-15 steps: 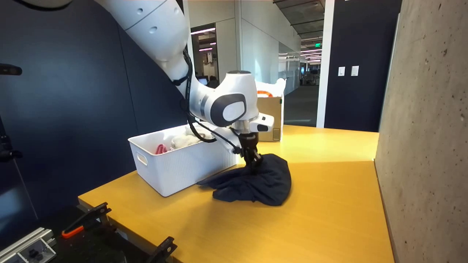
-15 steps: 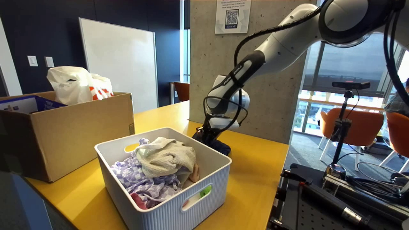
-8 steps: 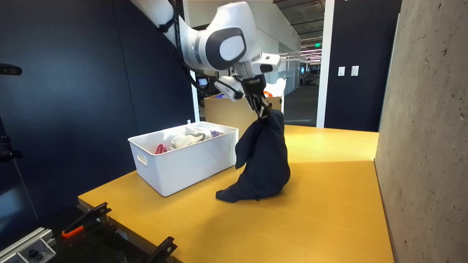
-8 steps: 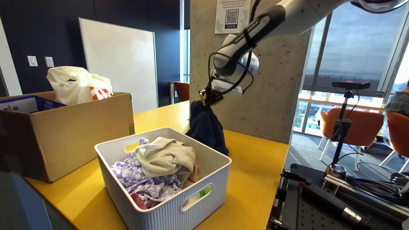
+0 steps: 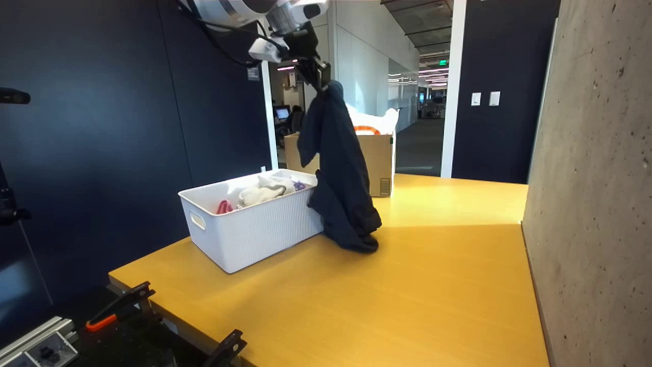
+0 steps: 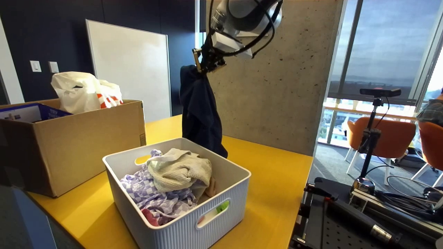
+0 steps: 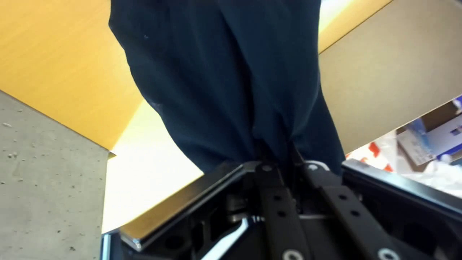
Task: Put the clothing into the basket
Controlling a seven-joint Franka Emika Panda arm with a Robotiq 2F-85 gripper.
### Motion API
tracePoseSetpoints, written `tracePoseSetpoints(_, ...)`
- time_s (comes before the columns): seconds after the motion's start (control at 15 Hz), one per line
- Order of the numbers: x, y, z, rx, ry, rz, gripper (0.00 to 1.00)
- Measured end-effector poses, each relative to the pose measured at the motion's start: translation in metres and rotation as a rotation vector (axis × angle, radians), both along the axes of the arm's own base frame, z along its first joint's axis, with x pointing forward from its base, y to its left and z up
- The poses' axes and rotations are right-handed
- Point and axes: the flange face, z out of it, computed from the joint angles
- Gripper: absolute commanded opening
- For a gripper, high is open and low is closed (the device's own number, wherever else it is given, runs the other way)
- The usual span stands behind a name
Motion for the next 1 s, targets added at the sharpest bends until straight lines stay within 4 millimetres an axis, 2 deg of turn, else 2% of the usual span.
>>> tracePoseSetpoints(0.13, -0.008, 0.058, 0.011, -0.010, 0.049, 0.080, 0.03)
tracePoseSetpoints(0.2, -0.013, 0.090, 0.009, -0.012, 0.085, 0.121, 0.03)
tracePoseSetpoints(0.33, -0.025, 0.147, -0.004, -0.013, 0.162, 0.195, 0.03)
tracePoseSetpoints(0.47, -0.033, 0.185, -0.026, -0.018, 0.231, 0.250, 0.03)
tracePoseSetpoints(0.67, -0.039, 0.211, -0.048, -0.035, 0.283, 0.291, 0.03)
tracePoseSetpoints(1.0, -0.043, 0.229, -0.041, -0.056, 0.308, 0.326, 0.03)
